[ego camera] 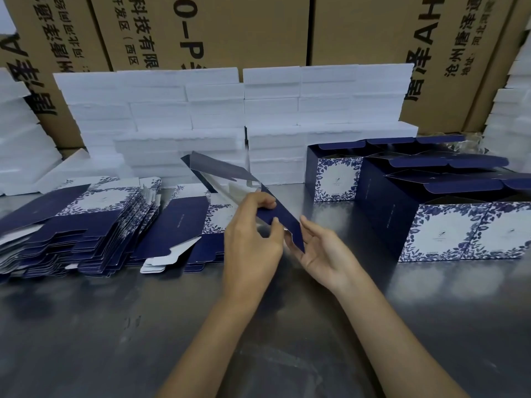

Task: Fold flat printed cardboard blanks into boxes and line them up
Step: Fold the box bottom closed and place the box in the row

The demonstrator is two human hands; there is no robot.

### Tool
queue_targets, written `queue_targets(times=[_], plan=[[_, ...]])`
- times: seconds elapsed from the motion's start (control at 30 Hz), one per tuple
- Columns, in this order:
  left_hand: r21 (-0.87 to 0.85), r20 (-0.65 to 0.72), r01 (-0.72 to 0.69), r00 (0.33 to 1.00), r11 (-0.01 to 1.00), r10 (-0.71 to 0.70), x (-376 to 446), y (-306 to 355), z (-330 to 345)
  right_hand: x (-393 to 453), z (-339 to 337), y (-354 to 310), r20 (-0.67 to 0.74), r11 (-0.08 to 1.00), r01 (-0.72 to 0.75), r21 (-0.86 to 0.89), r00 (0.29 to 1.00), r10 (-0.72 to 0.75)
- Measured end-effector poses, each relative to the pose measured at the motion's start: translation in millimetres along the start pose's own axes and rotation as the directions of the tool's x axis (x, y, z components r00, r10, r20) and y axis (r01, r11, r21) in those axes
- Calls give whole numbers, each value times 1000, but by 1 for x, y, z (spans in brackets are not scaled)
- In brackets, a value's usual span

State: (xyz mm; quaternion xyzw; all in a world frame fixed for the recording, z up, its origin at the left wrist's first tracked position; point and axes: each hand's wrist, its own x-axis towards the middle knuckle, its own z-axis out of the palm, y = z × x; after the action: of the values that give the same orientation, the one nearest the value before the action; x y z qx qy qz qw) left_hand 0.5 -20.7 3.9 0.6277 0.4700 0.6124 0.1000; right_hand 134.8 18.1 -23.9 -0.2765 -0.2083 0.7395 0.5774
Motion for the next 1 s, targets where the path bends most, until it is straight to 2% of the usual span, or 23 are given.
queue_targets(times=[0.1,0.23,0.33,0.43,0.53,0.63,0.7,0.77,0.83,0.87,0.93,0.97,1.0], plan=[[34,7,-59,998,998,59,-4,1,3,2,-1,0,-21,1000,4,-5,1000,-4],[135,33,-232,973,963,230,-10,1,9,2,0,-4,-27,998,58,-36,998,-59],[224,87,-253,967,941,240,-13,2,12,1,-3,-12,-40,981,149,-122,987,-155],[210,107,-223,973,952,205,-14,3,11,0,-11,-23,-57,917,273,-292,952,-301],[92,-1,-170,985,981,171,-7,3,4,-4,-19,-35,-149,867,312,-389,907,-393],[31,-142,-6,990,1000,10,10,-10,-10,-8,-27,-45,-188,839,298,-454,889,-418],[-18,-170,187,967,982,-187,21,-28,-21,-10,-31,-49,-203,847,266,-460,897,-392],[-85,-104,415,900,906,-423,31,-48,-31,-10,-32,-50,-203,855,240,-459,909,-364],[-214,95,603,796,768,-598,37,-61,-37,-11,-31,-49,-188,861,208,-464,927,-325],[-332,236,680,731,654,-640,38,-66,-39,-11,-29,-48,-184,861,196,-469,932,-313],[-521,487,769,624,369,-611,37,-69,-40,-11,-27,-45,-176,864,185,-468,939,-296],[-553,572,786,600,277,-559,35,-69,-41,-11,-26,-44,-176,869,183,-460,940,-291],[-566,624,791,595,232,-507,34,-69,-41,-11,-26,-44,-177,870,182,-458,941,-290]])
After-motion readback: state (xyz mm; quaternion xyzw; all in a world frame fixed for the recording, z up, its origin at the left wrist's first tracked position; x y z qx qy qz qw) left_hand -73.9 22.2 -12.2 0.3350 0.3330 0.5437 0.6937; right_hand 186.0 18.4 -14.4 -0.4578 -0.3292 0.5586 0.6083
